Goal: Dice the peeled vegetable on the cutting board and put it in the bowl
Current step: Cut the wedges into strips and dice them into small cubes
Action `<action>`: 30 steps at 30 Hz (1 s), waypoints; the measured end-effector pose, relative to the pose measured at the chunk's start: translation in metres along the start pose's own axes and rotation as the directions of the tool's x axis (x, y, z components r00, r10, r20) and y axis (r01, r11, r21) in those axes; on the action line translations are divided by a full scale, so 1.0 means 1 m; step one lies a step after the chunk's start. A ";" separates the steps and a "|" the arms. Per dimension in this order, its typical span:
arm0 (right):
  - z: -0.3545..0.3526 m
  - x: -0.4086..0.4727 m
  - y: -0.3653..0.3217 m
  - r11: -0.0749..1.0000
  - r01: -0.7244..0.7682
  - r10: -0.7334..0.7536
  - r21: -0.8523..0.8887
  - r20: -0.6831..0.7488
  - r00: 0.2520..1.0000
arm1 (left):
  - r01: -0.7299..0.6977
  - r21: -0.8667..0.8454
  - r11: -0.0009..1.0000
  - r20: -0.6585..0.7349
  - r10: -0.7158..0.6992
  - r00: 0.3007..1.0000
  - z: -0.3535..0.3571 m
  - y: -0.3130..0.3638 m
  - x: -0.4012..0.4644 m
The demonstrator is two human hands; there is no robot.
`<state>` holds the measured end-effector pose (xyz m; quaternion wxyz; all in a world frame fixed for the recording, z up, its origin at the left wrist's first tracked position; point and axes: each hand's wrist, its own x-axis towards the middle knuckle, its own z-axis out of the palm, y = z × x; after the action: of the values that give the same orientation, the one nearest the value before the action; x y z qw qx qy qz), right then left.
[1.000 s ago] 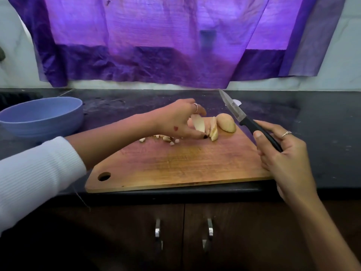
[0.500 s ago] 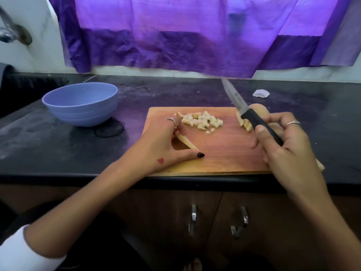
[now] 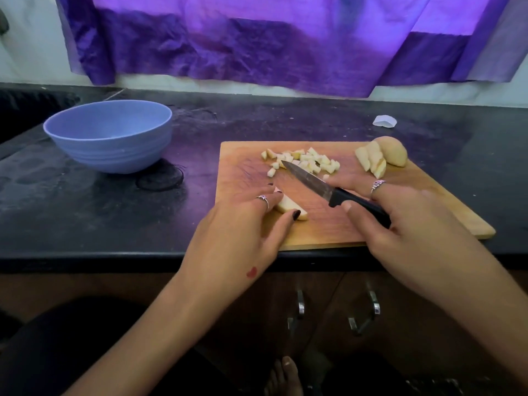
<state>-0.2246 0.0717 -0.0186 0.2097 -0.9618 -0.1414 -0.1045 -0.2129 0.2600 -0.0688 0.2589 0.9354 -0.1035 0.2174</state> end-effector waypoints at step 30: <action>-0.004 0.019 -0.056 0.920 0.050 -0.016 -0.388 0.090 0.996 | -0.117 0.125 0.985 -0.215 0.142 0.966 0.006 0.004 -0.008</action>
<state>-0.2254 0.1229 0.0103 0.0062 -0.9854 -0.1426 -0.0928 -0.2190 0.2539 -0.0751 0.2015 0.9094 -0.1223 0.3427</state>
